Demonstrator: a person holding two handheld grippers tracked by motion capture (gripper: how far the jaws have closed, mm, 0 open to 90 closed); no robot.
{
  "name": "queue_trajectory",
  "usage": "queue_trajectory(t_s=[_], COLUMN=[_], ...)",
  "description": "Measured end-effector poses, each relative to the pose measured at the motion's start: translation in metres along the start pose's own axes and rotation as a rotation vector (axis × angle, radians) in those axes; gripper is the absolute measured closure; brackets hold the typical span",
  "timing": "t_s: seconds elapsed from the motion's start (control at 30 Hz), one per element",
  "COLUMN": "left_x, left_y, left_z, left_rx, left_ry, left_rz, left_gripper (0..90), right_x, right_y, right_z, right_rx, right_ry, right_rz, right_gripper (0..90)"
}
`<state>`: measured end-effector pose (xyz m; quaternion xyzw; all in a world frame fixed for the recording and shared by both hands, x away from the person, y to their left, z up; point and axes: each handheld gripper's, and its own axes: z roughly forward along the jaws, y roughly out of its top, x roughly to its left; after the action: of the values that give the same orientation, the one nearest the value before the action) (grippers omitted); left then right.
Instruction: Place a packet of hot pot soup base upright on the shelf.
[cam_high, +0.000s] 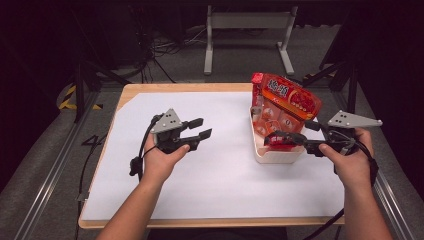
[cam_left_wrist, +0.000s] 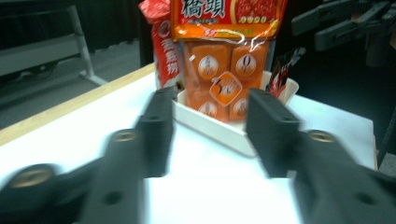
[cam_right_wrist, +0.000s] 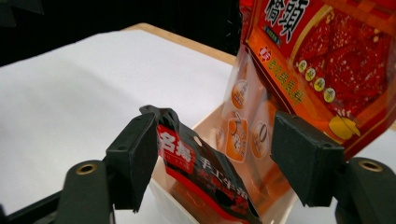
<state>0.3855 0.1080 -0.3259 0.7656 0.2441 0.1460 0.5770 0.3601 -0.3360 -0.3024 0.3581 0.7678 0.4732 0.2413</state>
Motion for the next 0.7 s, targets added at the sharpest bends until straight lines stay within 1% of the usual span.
queue_trajectory(t_s=[0.1,0.13,0.2,0.23,0.27,0.33,0.37,0.4,0.43,0.47,0.6,0.63,0.67,0.7], left_x=[0.003,0.004,0.008,0.009,0.010,0.013,0.016,0.016,0.017,0.020,0.022,0.023,0.023,0.024], left_y=[-0.003,-0.004,-0.007,-0.009,-0.012,-0.016,-0.020,-0.020,-0.023,-0.028,-0.035,-0.040,-0.040,-0.044], left_z=[-0.014,-0.019,-0.030,-0.035,-0.040,-0.049,-0.057,-0.057,-0.063,-0.072,-0.084,-0.089,-0.089,-0.092], left_rx=[0.009,0.012,0.028,0.031,0.034,0.028,0.032,0.032,0.033,0.028,0.026,0.025,0.025,0.025], left_ry=[0.016,0.022,0.037,0.048,0.053,0.069,0.084,0.084,0.089,0.103,0.118,0.117,0.117,0.117], left_rz=[0.002,-0.001,-0.002,-0.005,-0.017,-0.029,-0.029,-0.029,-0.035,-0.037,-0.036,-0.034,-0.034,-0.041], left_gripper=[40.1,36.7,35.5,33.9,32.0,29.4,28.1,26.1,25.2,24.3,21.1,19.6,19.3,19.3], right_x=[0.001,0.001,0.002,0.001,0.001,0.001,0.001,0.001,0.001,0.002,0.002,0.003,0.003,0.003], right_y=[-0.001,-0.002,-0.003,-0.004,-0.005,-0.007,-0.008,-0.010,-0.011,-0.011,-0.014,-0.017,-0.017,-0.018], right_z=[0.000,0.000,0.001,0.001,0.002,0.004,0.005,0.005,0.006,0.006,0.007,0.008,0.008,0.009], right_rx=[-0.024,-0.030,-0.042,-0.049,-0.052,-0.059,-0.056,-0.059,-0.062,-0.065,-0.071,-0.075,-0.075,-0.076], right_ry=[0.008,0.011,0.019,0.028,0.033,0.039,0.035,0.034,0.035,0.034,0.032,0.033,0.033,0.033], right_rz=[0.002,0.002,0.003,-0.003,-0.003,-0.006,-0.010,-0.014,-0.014,-0.011,-0.018,-0.022,-0.022,-0.024], right_gripper=[30.2,29.6,28.1,27.5,27.1,26.8,26.8,26.7,26.4,26.4,26.0,25.9,25.9,25.5])
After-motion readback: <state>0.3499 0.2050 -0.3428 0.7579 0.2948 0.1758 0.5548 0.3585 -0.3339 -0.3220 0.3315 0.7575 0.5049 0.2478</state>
